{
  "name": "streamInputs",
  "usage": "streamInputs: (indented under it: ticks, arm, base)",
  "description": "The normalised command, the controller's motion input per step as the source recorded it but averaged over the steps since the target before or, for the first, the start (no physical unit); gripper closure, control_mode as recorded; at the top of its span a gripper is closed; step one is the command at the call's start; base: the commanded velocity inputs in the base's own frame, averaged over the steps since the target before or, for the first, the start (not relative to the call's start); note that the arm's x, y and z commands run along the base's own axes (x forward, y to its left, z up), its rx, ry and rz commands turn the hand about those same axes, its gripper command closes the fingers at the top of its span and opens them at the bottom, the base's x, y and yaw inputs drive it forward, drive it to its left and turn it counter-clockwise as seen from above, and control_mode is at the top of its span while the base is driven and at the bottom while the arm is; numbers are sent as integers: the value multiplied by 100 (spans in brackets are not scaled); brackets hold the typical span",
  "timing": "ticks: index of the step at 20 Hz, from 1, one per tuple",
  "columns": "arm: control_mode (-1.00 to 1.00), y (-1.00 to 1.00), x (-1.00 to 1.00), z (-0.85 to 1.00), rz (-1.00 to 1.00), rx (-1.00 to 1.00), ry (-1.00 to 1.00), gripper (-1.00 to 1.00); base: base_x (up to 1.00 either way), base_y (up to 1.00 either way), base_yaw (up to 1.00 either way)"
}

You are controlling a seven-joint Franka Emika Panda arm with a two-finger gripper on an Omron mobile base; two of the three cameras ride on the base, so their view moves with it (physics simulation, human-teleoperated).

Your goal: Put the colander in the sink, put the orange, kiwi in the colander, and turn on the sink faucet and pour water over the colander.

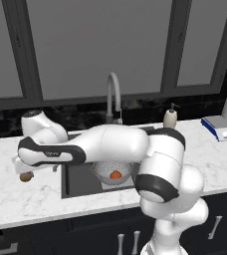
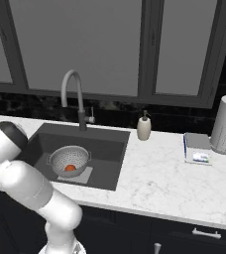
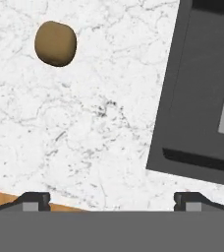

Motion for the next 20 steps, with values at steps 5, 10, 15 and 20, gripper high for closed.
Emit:
streamInputs:
  ticks: [5,10,15,20]
  arm:
    - [-100,67,34,-20,-7,-1,-1,-100]
    - [-100,34,19,-9,-6,0,-1,-100]
    - [-100,18,17,-25,-5,0,-2,-100]
    - [-100,11,23,-48,-2,0,0,-100]
  base:
    - [0,0,0]
    - [0,0,0]
    - [0,0,0]
    - [0,0,0]
